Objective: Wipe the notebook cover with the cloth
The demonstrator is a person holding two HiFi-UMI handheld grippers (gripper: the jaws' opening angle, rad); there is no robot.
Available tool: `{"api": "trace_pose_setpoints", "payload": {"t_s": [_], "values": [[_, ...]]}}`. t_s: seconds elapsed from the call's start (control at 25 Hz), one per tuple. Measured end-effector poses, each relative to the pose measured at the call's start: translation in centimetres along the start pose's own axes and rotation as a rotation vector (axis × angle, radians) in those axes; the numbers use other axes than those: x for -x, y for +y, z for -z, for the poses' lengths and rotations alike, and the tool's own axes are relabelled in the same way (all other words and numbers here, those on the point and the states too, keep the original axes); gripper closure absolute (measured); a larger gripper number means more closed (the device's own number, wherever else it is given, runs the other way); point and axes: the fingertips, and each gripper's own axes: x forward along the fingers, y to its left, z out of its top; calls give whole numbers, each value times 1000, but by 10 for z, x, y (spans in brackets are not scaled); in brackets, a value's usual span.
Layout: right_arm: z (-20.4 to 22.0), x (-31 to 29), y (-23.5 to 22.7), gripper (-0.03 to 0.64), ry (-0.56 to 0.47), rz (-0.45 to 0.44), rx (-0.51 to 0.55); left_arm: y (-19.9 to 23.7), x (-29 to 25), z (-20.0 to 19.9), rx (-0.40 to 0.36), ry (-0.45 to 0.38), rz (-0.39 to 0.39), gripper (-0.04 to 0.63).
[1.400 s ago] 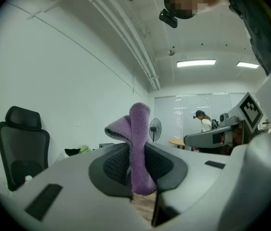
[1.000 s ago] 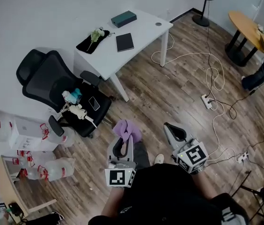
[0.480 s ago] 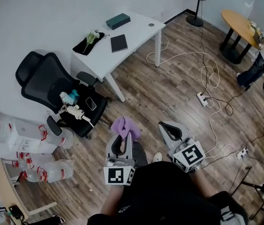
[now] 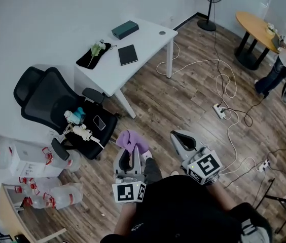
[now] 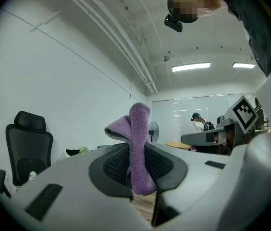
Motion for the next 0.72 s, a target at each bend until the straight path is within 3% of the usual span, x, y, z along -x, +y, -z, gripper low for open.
{"api": "trace_pose_setpoints", "payload": {"t_s": [0.72], "values": [[-30, -193, -82, 614, 18, 114, 23, 125, -187, -13, -1, -2, 130, 520]]}}
